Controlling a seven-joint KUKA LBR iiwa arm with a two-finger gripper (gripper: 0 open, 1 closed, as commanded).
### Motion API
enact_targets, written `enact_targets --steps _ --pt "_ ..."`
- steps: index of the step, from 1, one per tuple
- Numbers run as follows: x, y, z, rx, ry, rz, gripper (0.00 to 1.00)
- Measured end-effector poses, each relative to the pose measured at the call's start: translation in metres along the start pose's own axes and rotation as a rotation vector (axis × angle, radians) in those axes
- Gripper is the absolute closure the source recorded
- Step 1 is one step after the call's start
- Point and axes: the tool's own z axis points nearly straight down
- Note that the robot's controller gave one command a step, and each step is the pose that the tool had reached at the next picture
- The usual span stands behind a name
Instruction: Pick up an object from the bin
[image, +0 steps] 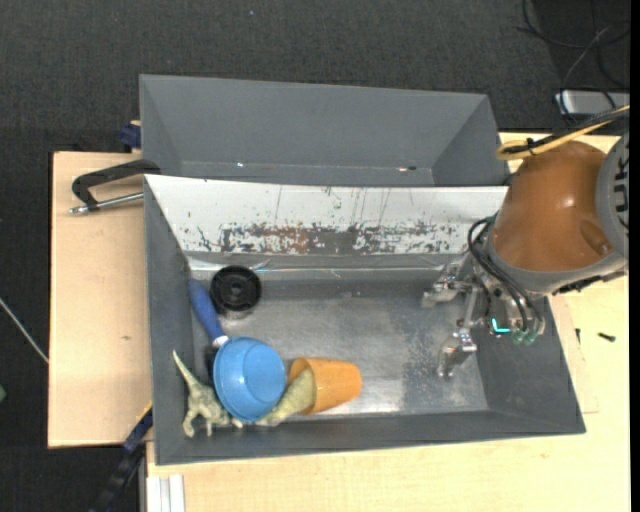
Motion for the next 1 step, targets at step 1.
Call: enact_targets --steps 1 --pt "-0.0621 0.034 0.0788 0.002 -0.016 -0.114 0.0"
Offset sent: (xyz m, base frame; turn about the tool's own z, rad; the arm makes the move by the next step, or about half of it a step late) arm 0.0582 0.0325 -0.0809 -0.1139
